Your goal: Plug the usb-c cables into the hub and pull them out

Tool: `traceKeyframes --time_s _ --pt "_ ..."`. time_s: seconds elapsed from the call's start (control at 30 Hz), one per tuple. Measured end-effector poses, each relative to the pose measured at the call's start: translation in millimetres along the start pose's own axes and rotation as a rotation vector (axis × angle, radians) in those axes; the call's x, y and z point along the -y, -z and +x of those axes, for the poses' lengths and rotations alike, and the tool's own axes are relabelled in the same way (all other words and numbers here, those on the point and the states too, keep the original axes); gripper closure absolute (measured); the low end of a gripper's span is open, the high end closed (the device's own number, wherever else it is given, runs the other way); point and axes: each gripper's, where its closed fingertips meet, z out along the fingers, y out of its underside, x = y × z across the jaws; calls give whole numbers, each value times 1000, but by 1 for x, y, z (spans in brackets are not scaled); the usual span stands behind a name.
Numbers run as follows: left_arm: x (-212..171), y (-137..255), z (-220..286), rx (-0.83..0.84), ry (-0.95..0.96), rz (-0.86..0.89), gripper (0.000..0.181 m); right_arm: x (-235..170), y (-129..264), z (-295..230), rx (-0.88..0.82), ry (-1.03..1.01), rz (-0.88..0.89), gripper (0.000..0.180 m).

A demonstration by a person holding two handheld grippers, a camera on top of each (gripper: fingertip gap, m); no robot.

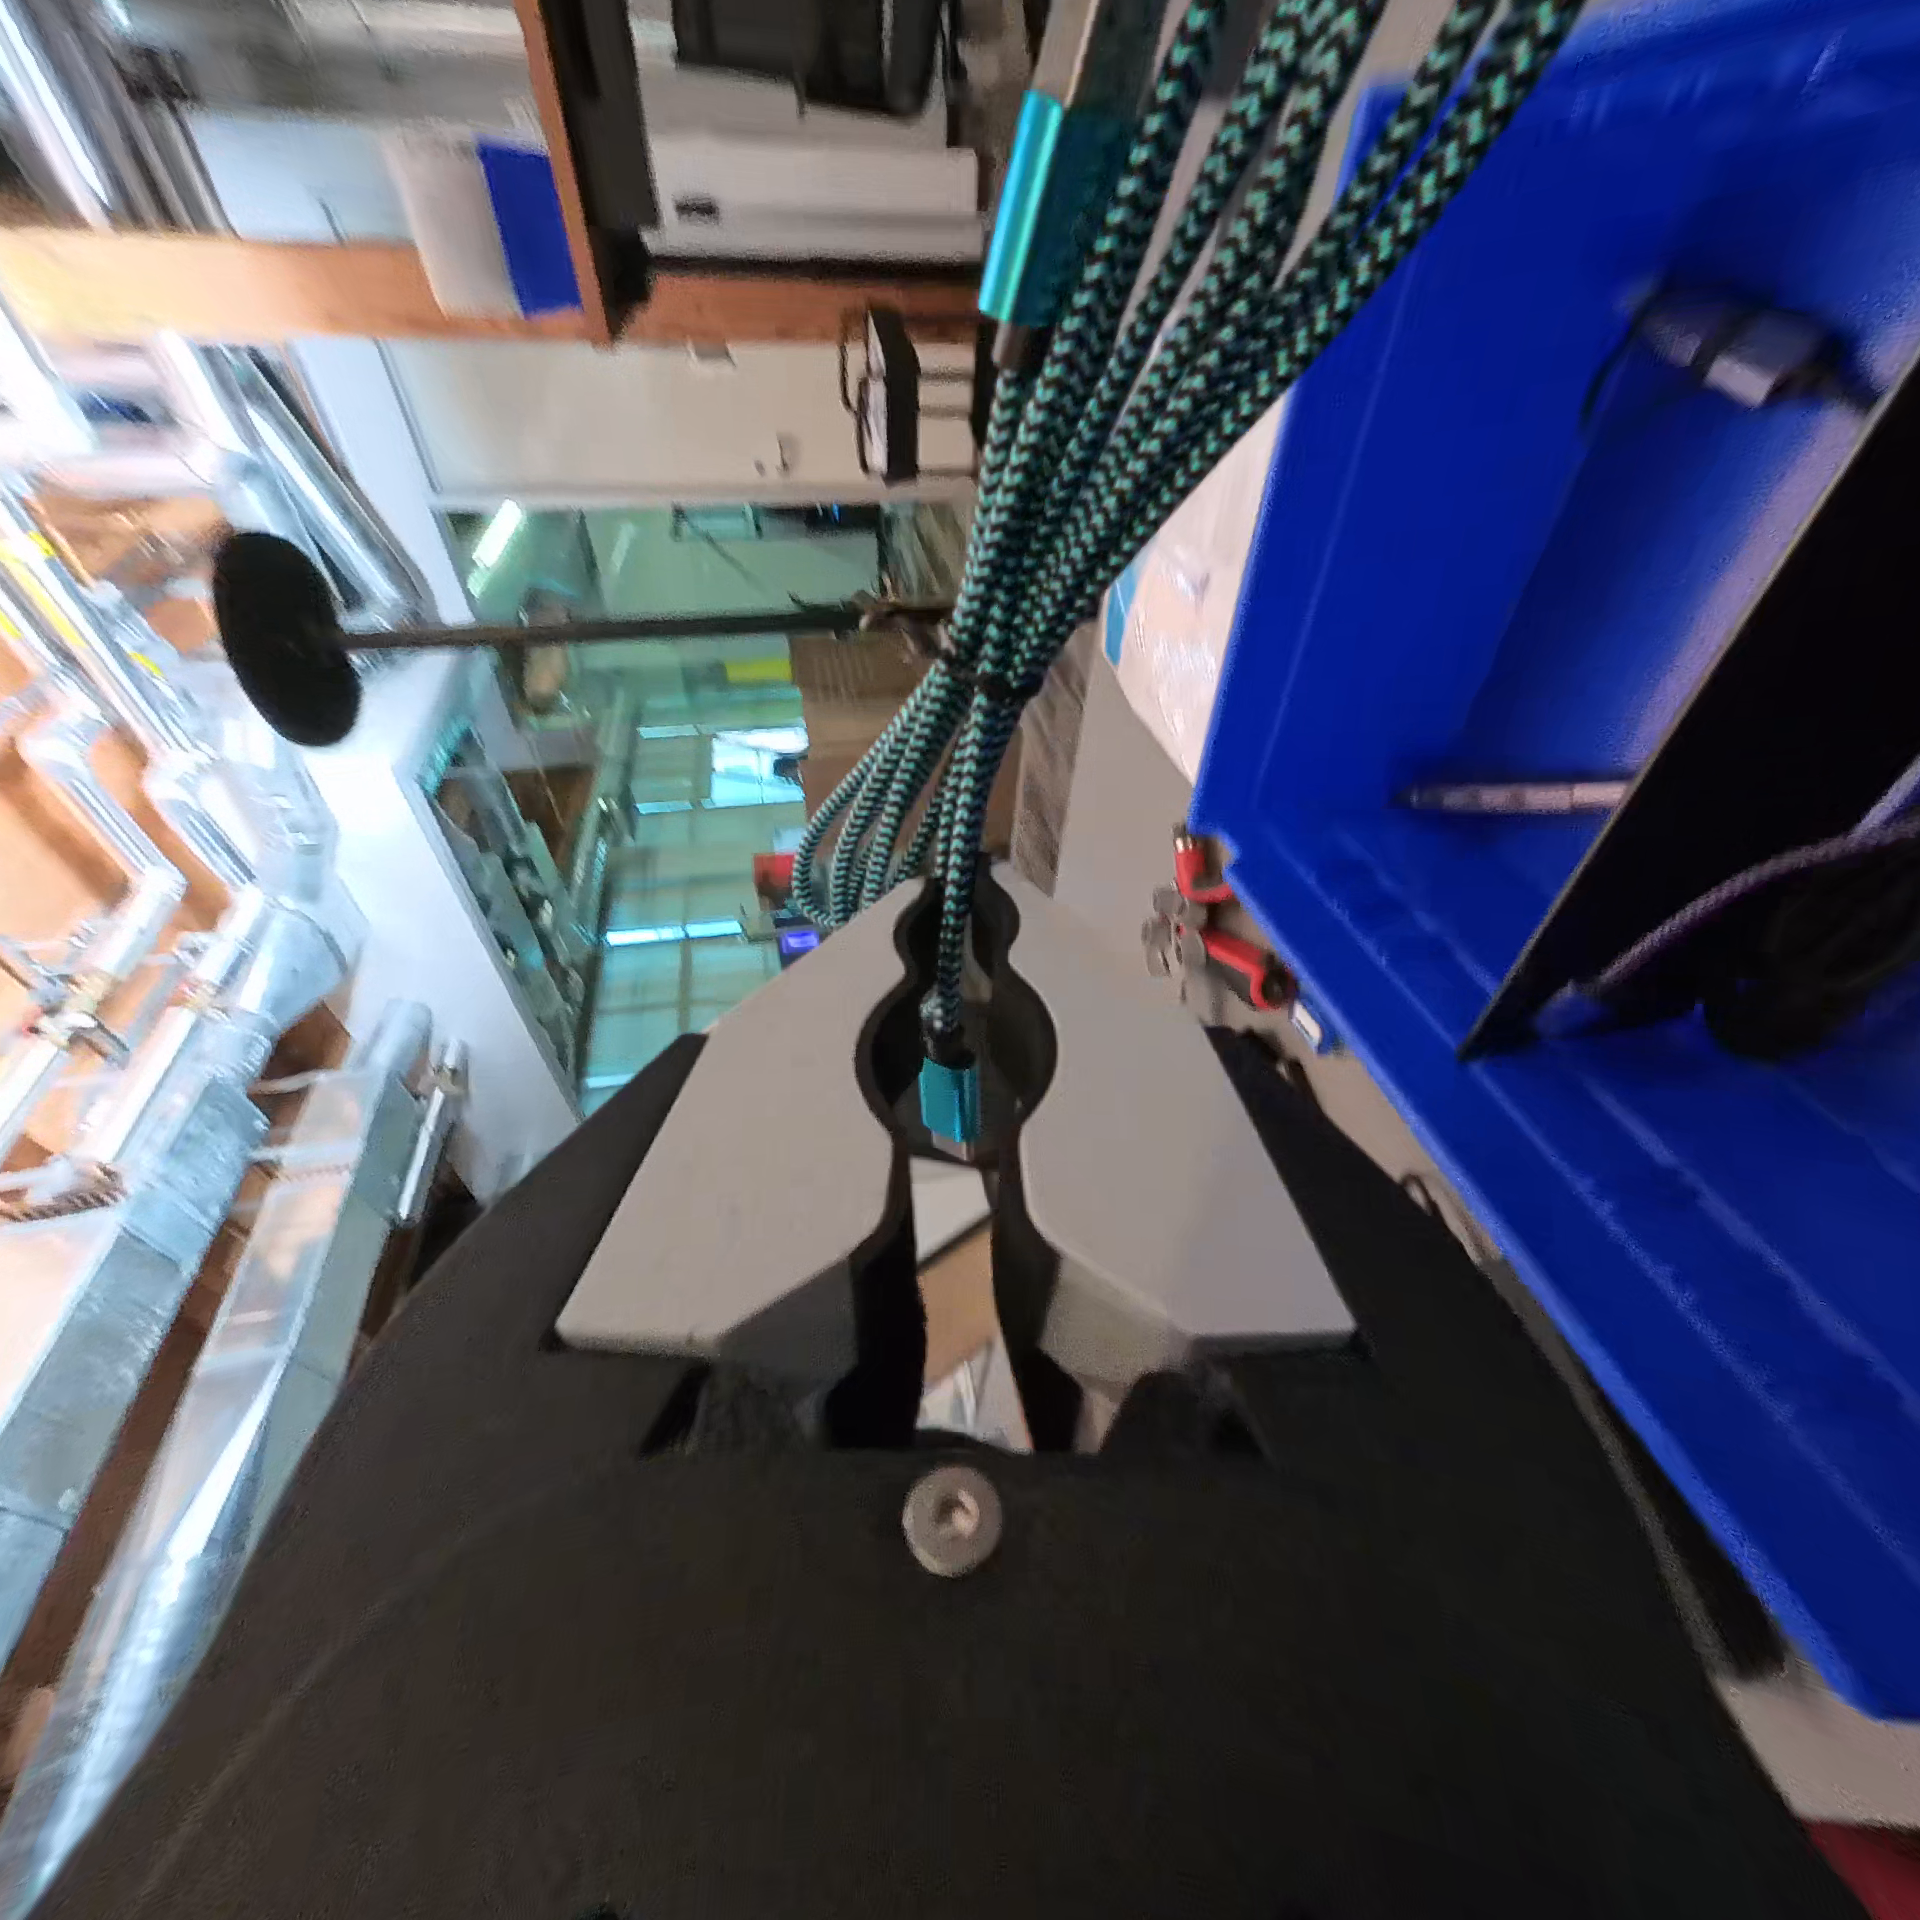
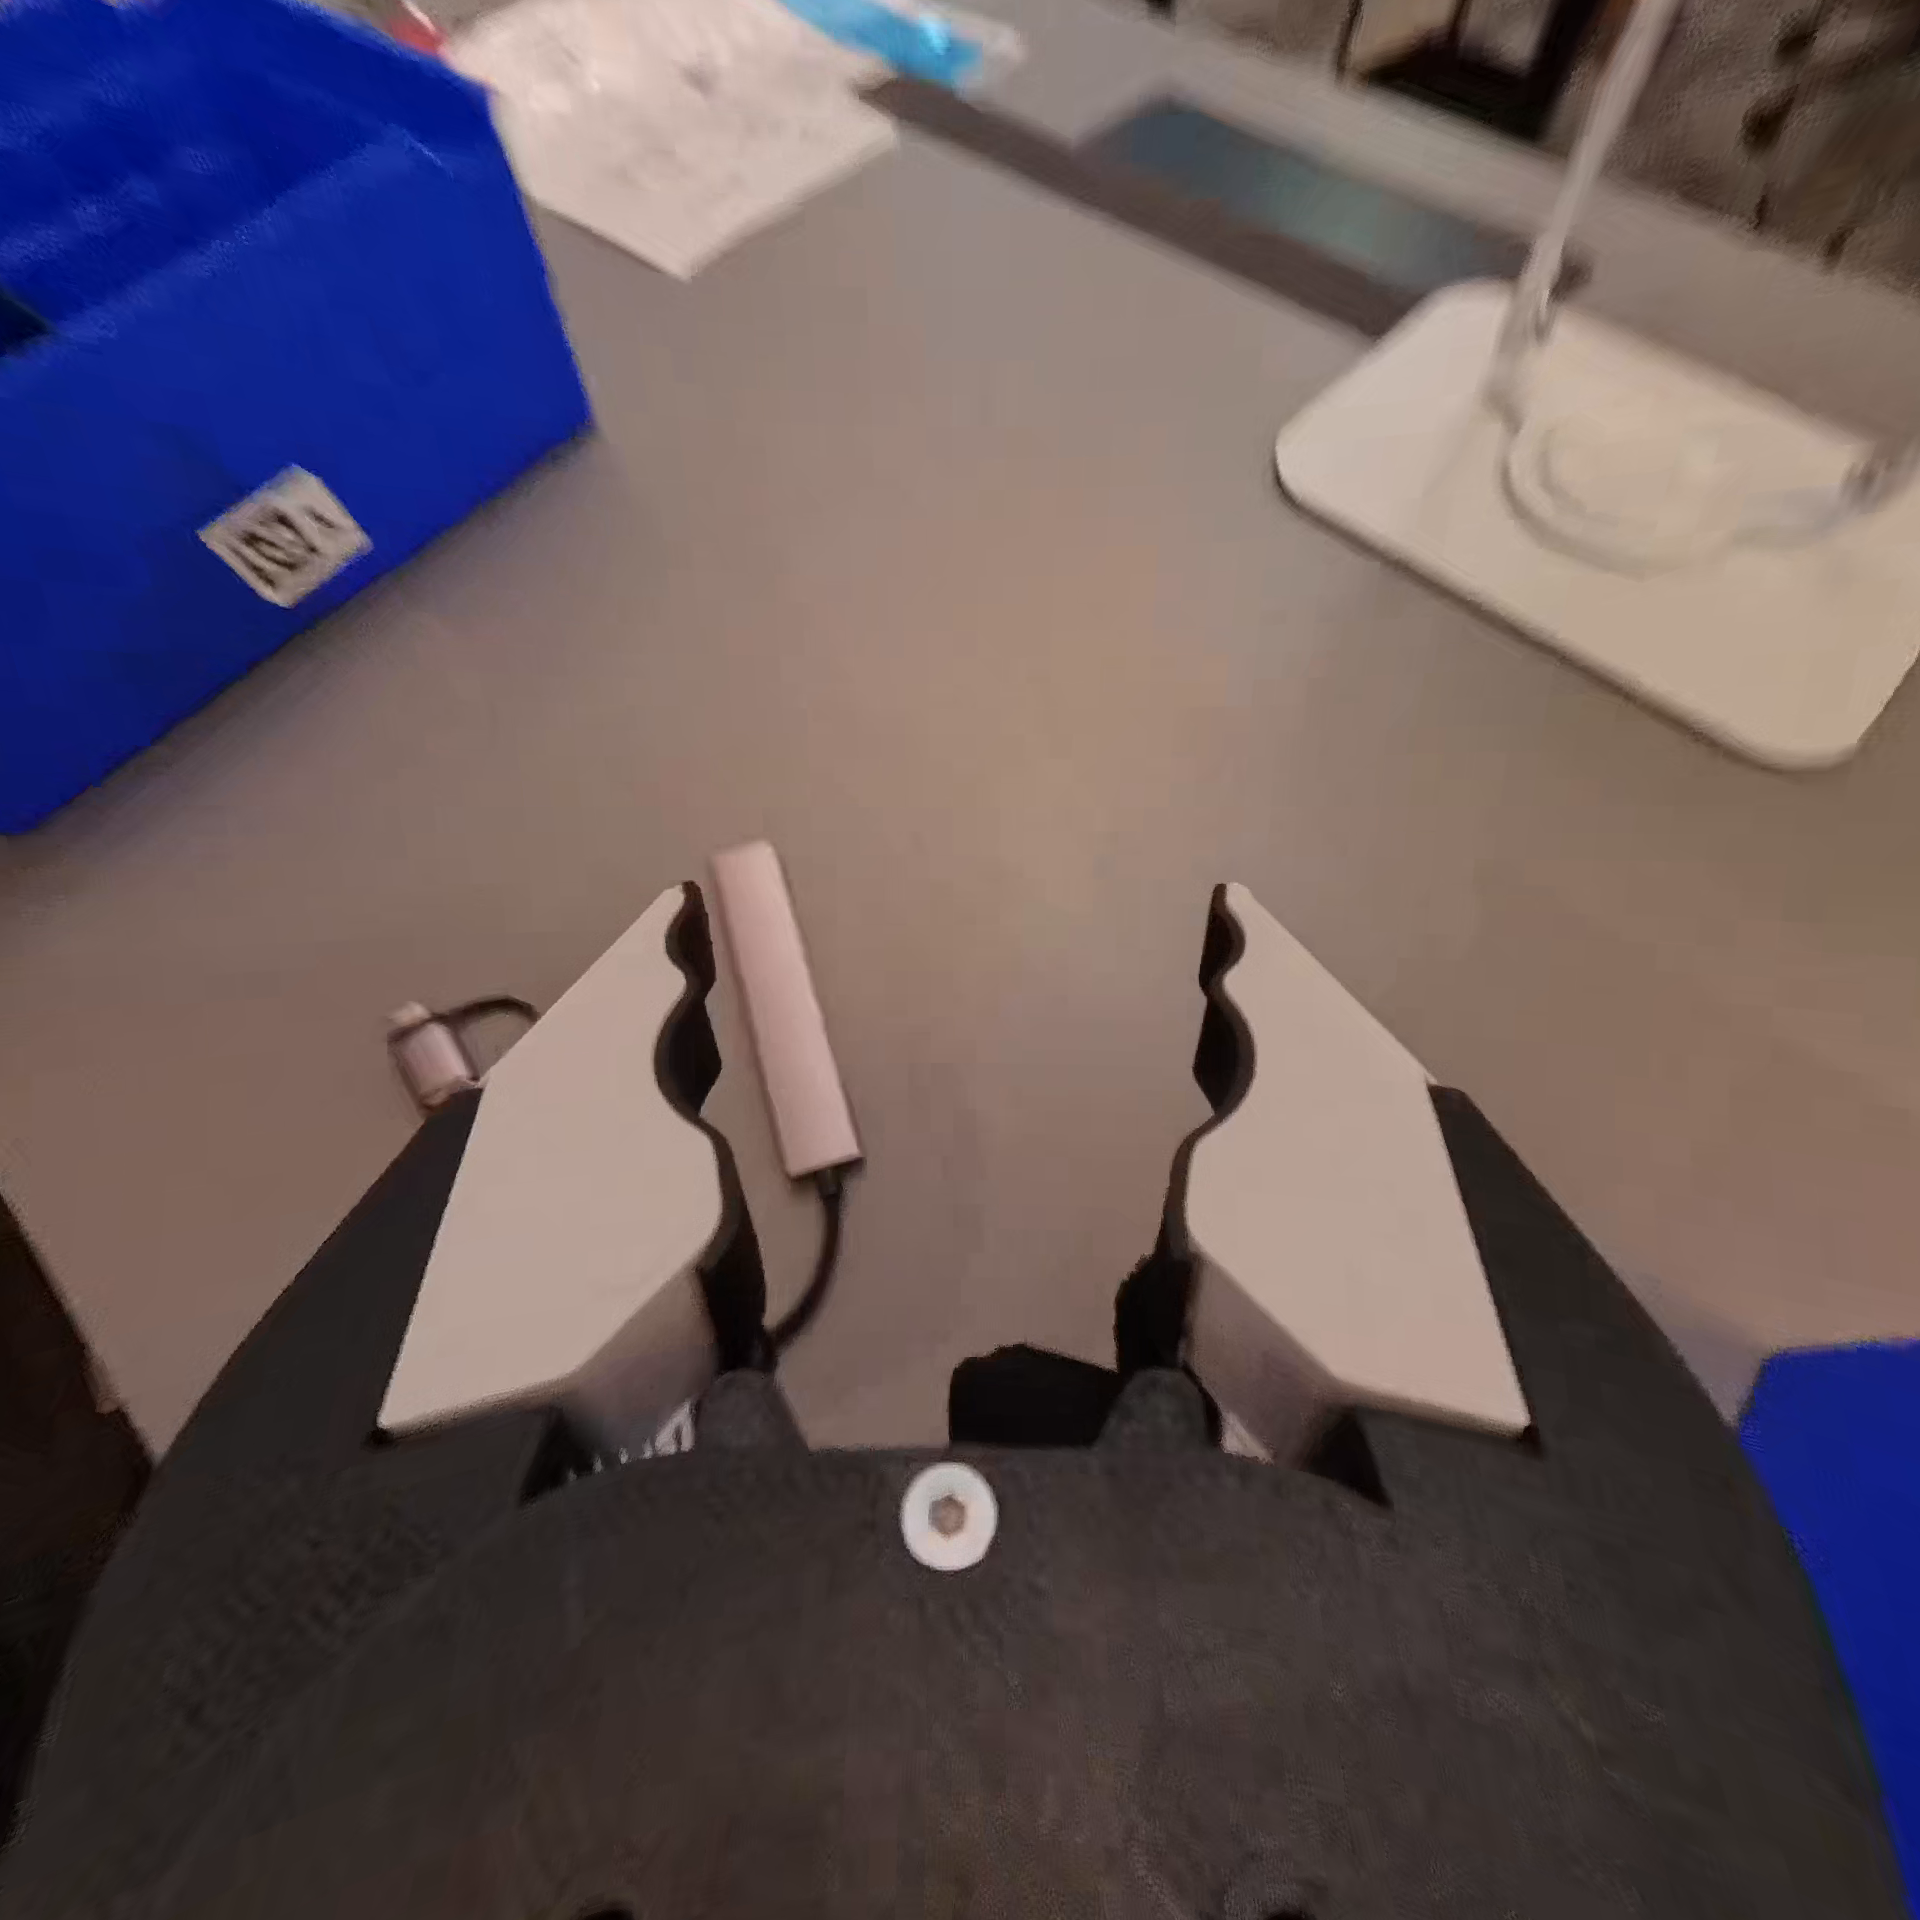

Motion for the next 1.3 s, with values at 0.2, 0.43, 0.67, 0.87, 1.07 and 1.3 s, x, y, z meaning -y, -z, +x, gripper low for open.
traceKeyframes --time_s 0.2,0.43,0.67,0.87,1.07,1.3 --pt "104 29 1 43 -89 218 178 71 40 -115 419 80 202 96" --pt "203 69 16 81 -225 458 178 80 62 -191 814 -55 190 121" --pt "233 81 9 75 -203 542 177 71 60 -190 841 -62 175 169" --pt "235 79 14 -126 31 587 158 74 48 -155 563 32 193 171" --pt "250 101 13 -279 99 651 119 56 42 -137 323 381 82 171" --pt "224 97 86 -783 -152 404 108 38 58 -165 359 813 70 171"
